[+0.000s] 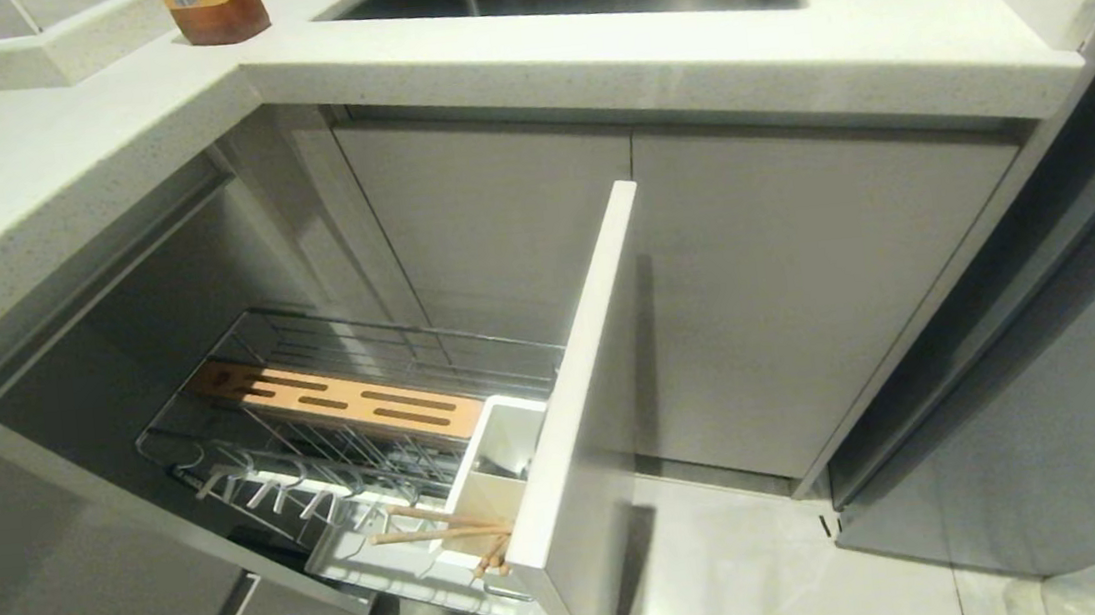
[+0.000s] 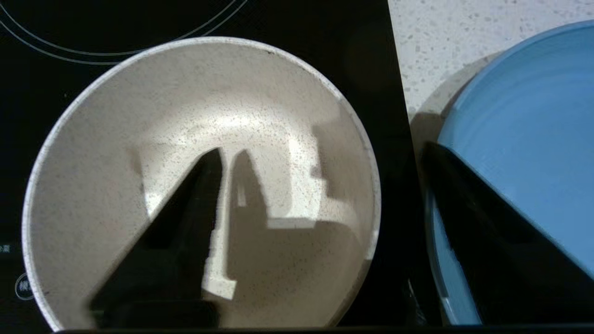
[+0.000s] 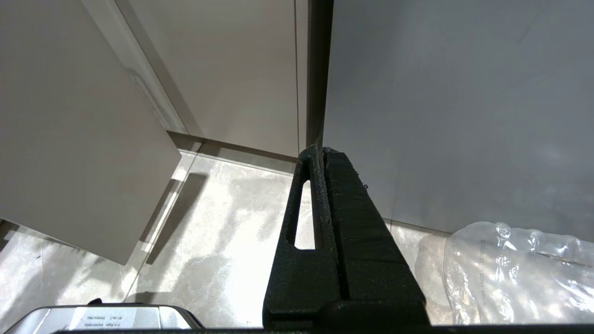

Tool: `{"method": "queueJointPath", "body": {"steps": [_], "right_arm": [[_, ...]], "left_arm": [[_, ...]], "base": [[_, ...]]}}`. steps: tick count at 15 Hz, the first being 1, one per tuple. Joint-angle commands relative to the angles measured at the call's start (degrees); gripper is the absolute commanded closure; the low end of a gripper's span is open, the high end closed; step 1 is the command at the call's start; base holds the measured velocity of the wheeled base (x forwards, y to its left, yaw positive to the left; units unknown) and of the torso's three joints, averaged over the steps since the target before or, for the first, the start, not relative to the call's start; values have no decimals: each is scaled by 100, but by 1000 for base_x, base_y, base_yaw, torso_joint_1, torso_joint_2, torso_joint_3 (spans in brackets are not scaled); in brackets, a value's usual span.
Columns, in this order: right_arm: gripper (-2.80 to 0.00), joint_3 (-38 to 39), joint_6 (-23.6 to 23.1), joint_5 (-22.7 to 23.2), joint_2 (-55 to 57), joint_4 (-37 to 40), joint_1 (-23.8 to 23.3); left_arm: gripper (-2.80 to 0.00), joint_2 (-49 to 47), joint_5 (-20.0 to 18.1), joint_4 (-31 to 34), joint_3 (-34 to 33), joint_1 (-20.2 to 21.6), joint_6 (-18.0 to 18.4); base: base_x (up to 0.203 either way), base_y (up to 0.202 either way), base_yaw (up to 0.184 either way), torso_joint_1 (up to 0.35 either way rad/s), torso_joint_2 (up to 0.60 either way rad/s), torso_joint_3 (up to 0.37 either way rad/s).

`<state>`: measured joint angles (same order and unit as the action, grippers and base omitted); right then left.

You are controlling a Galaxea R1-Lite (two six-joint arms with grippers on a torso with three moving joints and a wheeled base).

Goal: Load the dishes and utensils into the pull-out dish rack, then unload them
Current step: Pick up the bowl and place it in the cupboard

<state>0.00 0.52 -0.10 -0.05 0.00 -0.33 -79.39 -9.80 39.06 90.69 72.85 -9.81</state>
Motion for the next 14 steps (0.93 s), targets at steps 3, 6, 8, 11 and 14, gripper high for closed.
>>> {"method": "queueJointPath", "body": {"steps": [3,6,8,11,14], "right_arm": [[0,0,0,1,5,0,-2],[0,0,0,1,5,0,-2],[0,0,0,1,5,0,-2],[0,0,0,1,5,0,-2],[0,0,0,1,5,0,-2]], "left_arm": [[0,63,-4,23,-14,1,-12],[0,204,-4,15,-22,1,-11],[0,321,-4,14,-25,1,-8],[0,520,-13,19,-46,-23,1],[0,985,-40,35,-63,-163,95]], "base": [[0,0,0,0,0,0],[0,0,0,0,0,0],[0,0,0,0,0,0],[0,0,0,0,0,0],[0,0,0,0,0,0]]}}
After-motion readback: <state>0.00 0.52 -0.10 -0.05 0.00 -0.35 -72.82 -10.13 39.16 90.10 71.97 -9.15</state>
